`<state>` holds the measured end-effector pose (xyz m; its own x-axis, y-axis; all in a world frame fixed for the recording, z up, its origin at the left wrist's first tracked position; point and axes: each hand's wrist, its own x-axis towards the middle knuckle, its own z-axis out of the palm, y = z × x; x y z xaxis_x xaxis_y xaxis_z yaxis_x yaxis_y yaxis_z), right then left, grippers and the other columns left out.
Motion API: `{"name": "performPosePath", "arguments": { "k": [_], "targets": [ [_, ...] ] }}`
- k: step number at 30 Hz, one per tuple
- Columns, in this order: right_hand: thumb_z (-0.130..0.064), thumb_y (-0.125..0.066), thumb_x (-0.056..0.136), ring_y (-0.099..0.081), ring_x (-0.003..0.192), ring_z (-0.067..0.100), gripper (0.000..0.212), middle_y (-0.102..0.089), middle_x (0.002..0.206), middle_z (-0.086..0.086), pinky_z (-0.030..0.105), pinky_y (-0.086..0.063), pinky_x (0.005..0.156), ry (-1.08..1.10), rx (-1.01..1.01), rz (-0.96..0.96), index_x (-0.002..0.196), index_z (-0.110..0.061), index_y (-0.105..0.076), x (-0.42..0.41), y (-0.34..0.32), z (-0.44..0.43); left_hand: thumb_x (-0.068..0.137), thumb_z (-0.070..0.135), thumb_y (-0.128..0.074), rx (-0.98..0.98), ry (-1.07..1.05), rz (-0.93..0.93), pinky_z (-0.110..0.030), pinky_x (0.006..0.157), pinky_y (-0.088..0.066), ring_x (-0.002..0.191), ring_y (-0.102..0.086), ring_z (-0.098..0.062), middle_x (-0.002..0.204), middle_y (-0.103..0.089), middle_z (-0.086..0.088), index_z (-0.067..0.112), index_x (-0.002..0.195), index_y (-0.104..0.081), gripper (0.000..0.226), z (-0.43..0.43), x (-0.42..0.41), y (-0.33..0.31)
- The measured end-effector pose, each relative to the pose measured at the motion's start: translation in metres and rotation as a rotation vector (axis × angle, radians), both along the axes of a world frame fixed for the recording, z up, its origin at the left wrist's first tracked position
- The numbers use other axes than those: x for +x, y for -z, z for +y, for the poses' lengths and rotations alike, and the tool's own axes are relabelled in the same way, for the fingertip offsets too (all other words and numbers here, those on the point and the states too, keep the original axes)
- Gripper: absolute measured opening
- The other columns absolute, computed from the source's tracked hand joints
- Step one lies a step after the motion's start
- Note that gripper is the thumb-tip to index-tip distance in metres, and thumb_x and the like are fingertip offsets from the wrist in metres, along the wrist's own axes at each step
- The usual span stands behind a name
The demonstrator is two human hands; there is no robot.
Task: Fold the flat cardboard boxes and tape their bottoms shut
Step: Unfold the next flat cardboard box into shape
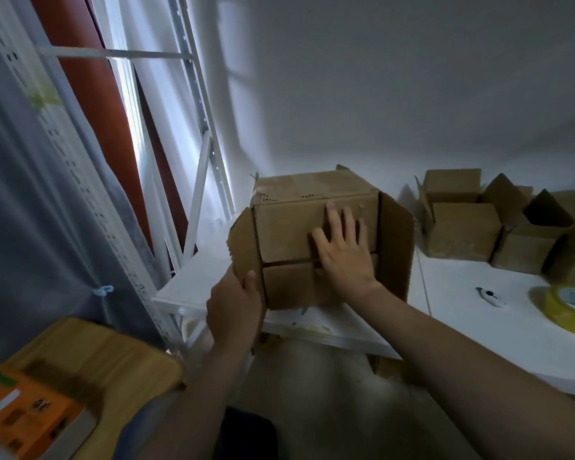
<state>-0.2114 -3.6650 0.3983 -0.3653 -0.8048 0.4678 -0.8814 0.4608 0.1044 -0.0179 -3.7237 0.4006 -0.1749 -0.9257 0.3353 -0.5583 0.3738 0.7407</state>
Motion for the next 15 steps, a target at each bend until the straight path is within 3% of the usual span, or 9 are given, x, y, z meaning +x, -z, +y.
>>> {"name": "performPosePath", "arguments": {
  "k": [2, 4, 6, 9, 12, 15],
  "targets": [
    [-0.034, -0.066, 0.090, -0.012, 0.148, 0.051, 0.046, -0.003, 0.165, 0.024, 0.069, -0.015, 0.117, -0.001, -0.019, 0.017, 0.128, -0.018, -0.045, 0.002, 0.007, -0.002, 0.105, 0.033, -0.048, -0.001, 0.029, -0.012, -0.038, 0.088, -0.050, 0.110, -0.065, -0.030, 0.119, -0.065, -0.006, 0.016, 0.129, -0.054, 0.030, 0.001, -0.004, 0.007],
    [-0.035, -0.073, 0.085, -0.026, 0.142, 0.048, 0.049, -0.015, 0.162, 0.023, 0.069, -0.025, 0.113, 0.016, -0.035, 0.013, 0.124, -0.019, -0.050, 0.002, 0.014, -0.002, 0.104, 0.030, -0.051, -0.035, 0.061, 0.008, -0.024, 0.072, -0.047, 0.096, -0.066, -0.022, 0.106, -0.057, 0.003, 0.028, 0.116, -0.042, 0.016, 0.003, -0.009, 0.019],
    [-0.034, -0.080, 0.078, -0.036, 0.130, 0.044, 0.050, -0.026, 0.156, 0.022, 0.066, -0.034, 0.106, 0.031, -0.059, 0.009, 0.118, -0.018, -0.055, 0.000, 0.020, -0.002, 0.102, 0.029, -0.055, -0.044, 0.121, 0.023, -0.024, 0.060, -0.048, 0.083, -0.063, -0.016, 0.104, -0.050, 0.004, 0.029, 0.105, -0.033, 0.023, 0.006, -0.015, 0.033],
    [-0.036, -0.081, 0.078, -0.038, 0.126, 0.041, 0.048, -0.028, 0.155, 0.019, 0.062, -0.037, 0.103, 0.013, -0.103, 0.027, 0.117, -0.021, -0.057, -0.002, 0.028, 0.001, 0.095, 0.032, -0.067, -0.035, 0.232, -0.014, -0.032, 0.068, -0.056, 0.089, -0.060, -0.016, 0.125, -0.040, -0.004, 0.023, 0.112, -0.031, 0.041, 0.016, -0.029, 0.046],
    [-0.038, -0.073, 0.085, -0.038, 0.132, 0.037, 0.044, -0.024, 0.160, 0.014, 0.058, -0.037, 0.107, -0.047, -0.103, 0.009, 0.125, -0.029, -0.059, -0.002, 0.024, 0.005, 0.086, 0.036, -0.076, -0.150, 0.339, -0.100, -0.038, 0.083, -0.059, 0.119, -0.055, -0.026, 0.152, -0.023, -0.011, 0.022, 0.121, -0.030, 0.060, 0.026, -0.047, 0.058],
    [-0.022, -0.069, 0.087, -0.049, 0.126, 0.034, 0.043, -0.043, 0.153, 0.009, 0.053, -0.046, 0.098, -0.094, -0.174, -0.095, 0.129, -0.025, -0.063, 0.003, 0.008, 0.014, 0.088, 0.038, -0.071, -0.177, 0.323, -0.154, -0.038, 0.090, -0.056, 0.133, -0.045, -0.034, 0.160, -0.010, -0.015, 0.017, 0.128, -0.033, 0.058, 0.029, -0.059, 0.065]
  ]
}}
